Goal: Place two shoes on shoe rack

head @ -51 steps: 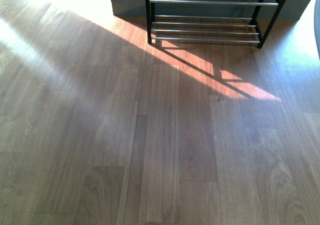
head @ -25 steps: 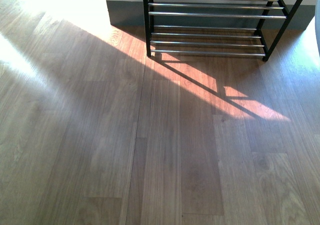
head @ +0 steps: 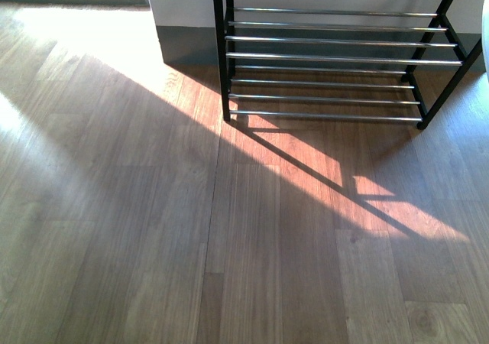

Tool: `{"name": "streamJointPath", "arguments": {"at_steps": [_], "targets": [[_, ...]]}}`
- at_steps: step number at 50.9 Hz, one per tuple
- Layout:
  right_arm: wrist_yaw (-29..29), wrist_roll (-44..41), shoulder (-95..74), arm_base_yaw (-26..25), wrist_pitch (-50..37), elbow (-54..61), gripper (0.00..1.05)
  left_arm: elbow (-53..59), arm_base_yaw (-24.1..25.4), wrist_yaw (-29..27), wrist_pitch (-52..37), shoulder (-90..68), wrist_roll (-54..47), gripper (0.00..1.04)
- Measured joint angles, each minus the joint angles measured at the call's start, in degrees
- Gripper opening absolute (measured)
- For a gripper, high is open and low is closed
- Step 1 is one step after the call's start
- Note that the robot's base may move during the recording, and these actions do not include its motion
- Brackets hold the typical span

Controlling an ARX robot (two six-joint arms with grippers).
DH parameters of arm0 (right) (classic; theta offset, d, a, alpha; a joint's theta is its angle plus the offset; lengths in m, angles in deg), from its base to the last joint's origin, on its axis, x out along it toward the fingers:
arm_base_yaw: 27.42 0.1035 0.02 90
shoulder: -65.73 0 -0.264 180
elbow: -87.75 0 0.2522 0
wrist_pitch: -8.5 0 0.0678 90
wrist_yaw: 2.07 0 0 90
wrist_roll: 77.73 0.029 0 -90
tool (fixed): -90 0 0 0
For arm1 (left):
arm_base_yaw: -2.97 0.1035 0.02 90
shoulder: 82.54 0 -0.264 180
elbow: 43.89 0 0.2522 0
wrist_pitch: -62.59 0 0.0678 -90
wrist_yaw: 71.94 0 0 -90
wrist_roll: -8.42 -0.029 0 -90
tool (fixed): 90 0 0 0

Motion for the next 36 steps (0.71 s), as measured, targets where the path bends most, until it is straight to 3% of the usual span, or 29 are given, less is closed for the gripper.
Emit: {"name": "streamJointPath", "arguments": {"at_steps": [36], "targets": [[0.0, 0.0, 0.0, 0.0, 0.0, 0.0, 0.02, 0.0, 0.0, 0.0, 0.0, 0.0, 0.0, 0.02]]}}
